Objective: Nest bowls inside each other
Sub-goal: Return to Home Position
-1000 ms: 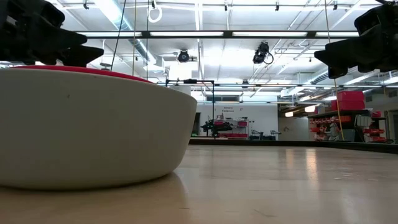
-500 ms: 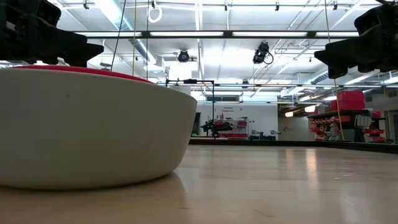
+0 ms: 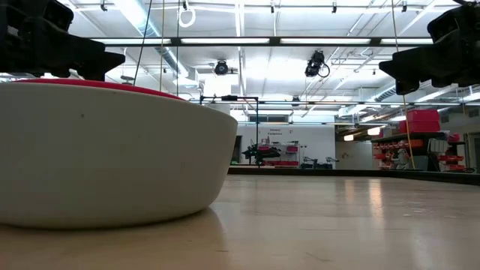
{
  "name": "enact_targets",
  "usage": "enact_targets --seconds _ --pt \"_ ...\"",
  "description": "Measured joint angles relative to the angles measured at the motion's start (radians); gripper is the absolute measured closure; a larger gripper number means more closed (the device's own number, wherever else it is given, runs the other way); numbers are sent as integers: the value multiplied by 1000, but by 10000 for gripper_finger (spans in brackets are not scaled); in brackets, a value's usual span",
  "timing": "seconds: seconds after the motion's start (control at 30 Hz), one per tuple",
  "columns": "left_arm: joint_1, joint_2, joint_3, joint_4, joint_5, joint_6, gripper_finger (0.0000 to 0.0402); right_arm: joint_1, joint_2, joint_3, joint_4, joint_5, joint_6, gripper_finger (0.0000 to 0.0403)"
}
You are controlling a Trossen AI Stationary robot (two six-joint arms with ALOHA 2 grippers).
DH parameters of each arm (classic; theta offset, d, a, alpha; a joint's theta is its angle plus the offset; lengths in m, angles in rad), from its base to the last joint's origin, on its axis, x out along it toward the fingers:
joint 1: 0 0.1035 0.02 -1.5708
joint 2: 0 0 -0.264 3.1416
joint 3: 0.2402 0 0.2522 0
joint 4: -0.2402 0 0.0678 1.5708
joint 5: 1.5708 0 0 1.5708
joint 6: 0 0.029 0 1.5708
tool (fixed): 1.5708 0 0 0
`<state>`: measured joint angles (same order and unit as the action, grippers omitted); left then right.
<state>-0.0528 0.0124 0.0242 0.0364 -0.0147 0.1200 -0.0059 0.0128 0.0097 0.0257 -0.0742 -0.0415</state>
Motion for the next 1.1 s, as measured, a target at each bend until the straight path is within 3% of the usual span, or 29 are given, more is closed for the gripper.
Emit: enact_targets --seconds 1.1 --pt "0 0 1 0 0 0 152 0 0 0 0 2 0 242"
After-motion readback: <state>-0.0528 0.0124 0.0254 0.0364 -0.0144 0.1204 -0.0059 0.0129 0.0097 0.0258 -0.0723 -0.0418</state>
